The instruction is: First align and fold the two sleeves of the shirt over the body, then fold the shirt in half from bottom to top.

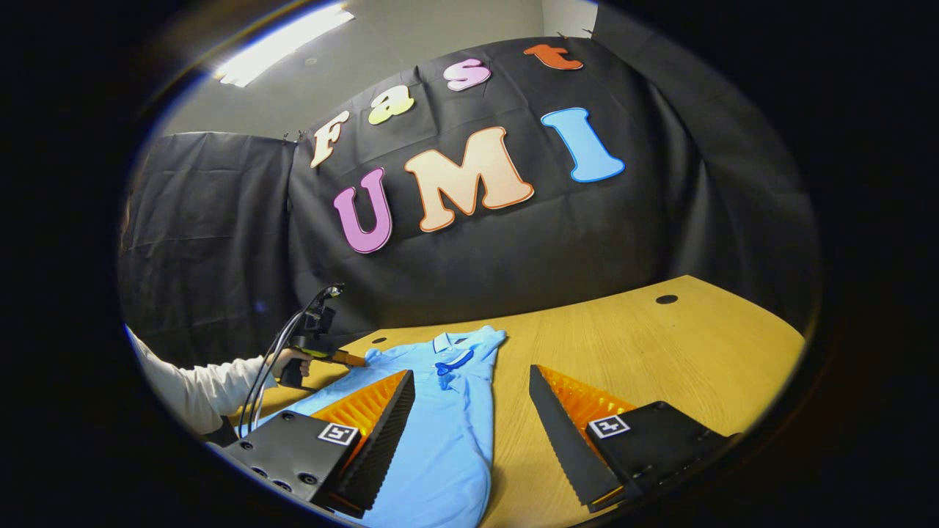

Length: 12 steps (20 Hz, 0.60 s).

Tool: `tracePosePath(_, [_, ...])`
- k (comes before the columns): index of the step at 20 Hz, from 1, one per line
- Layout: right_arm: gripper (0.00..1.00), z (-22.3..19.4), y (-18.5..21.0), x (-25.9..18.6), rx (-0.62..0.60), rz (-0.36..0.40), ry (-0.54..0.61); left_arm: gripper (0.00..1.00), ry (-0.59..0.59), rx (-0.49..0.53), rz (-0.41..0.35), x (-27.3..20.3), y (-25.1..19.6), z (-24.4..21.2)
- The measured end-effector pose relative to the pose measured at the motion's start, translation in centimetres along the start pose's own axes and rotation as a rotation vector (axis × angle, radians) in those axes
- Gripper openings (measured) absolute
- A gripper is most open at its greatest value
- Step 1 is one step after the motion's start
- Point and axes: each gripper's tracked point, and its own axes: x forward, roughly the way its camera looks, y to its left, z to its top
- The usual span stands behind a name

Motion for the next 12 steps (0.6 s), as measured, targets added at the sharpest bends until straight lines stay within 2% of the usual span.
tracePosePath(1, [0.98,-0.2,0.2,0.0,0.006,0.007,0.006,0.03,-0.016,0.001,0.0,0.0,-0.1,0.5])
tracePosePath(5, [0.97,0.0,0.0,0.0,0.004,0.002,0.007,0.03,-0.084,0.045,-0.029,-0.9,-2.2,3.7])
tracePosePath(8, [0.97,0.0,0.0,-0.2,0.004,0.0,0.006,0.02,-0.117,0.043,-0.112,-1.8,-6.0,5.3])
tracePosePath(12, [0.98,-0.2,0.0,-0.1,-0.003,-0.001,0.012,0.02,-0.135,0.062,-0.247,-3.1,-12.2,5.3])
